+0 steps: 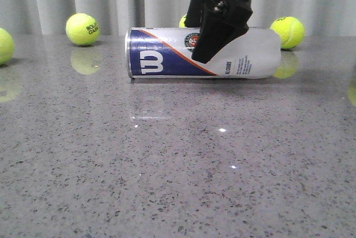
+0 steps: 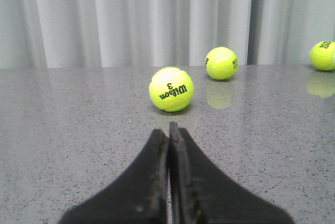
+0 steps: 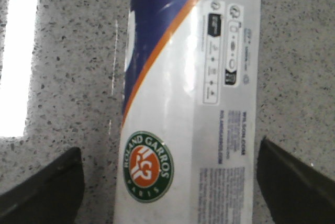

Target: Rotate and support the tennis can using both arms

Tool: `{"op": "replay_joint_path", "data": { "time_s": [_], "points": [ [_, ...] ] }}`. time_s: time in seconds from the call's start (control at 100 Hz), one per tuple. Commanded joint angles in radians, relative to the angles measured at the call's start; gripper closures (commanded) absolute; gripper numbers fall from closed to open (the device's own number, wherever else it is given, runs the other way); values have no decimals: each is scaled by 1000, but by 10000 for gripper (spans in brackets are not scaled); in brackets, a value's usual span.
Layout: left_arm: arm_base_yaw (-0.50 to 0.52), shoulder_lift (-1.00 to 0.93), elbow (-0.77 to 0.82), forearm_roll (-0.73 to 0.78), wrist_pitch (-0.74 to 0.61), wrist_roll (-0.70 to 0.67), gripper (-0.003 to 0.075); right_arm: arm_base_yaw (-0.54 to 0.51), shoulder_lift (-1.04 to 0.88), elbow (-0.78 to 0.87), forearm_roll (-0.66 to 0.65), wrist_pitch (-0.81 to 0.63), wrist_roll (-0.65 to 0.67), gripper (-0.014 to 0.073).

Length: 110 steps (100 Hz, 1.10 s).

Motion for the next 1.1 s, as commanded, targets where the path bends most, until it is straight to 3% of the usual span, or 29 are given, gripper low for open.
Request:
{"op": "replay_joint_path", "data": {
  "time_s": [0.0, 0.67, 0.88, 1.09],
  "points": [
    [4, -39, 47, -7, -81, -8, 741, -1, -61, -35, 17, -51, -5, -59],
    [4, -39, 47, -7, -81, -8, 741, -3, -96, -35, 16, -56, 22, -59],
    [4, -39, 47, -7, -81, -8, 741, -6, -183, -35, 14, -37, 174, -59],
    [4, -39, 47, -7, -81, -8, 741, -45, -284, -35, -8, -37, 486, -59]
  ]
}}
